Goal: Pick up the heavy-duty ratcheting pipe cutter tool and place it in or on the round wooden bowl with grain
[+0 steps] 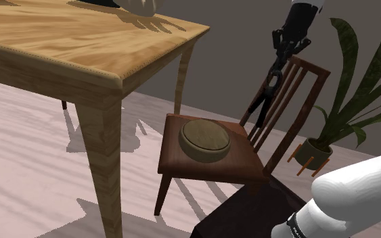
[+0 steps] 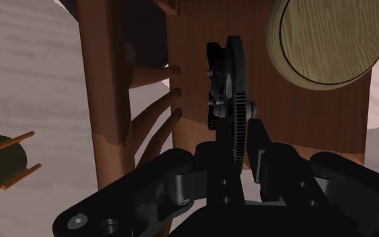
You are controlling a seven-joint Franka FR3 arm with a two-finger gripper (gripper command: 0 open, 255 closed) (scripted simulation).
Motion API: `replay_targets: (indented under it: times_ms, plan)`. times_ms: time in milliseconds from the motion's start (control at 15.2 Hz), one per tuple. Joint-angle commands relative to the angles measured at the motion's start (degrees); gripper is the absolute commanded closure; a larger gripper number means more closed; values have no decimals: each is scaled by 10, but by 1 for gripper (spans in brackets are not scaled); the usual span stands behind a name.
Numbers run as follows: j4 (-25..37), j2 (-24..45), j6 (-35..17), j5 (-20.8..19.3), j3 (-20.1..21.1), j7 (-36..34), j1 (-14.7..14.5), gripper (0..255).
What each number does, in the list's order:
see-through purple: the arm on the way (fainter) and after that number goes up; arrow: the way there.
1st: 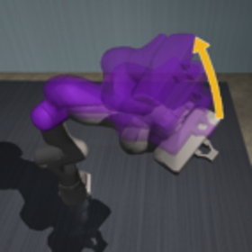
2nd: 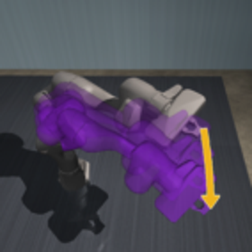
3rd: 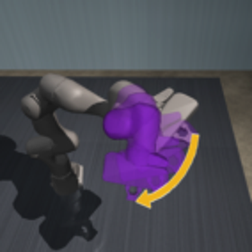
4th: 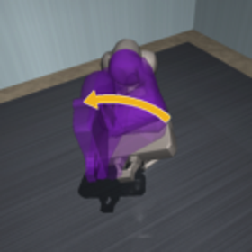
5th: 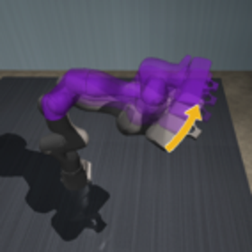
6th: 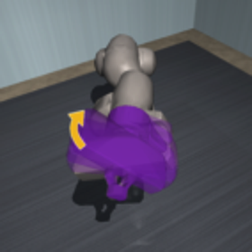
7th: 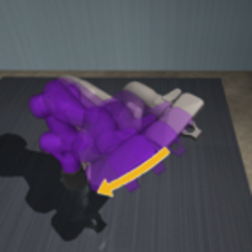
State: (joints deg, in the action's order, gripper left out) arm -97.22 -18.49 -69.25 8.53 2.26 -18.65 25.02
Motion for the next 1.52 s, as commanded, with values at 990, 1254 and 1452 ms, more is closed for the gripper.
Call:
replay_targets:
  times_ms: [990, 1254, 1452]
  plan:
    - [240, 95, 107, 60, 129, -241, -66, 255]
    - [349, 159, 138, 58, 175, -327, -97, 255]
    - [337, 158, 125, 58, 183, -340, -105, 255]
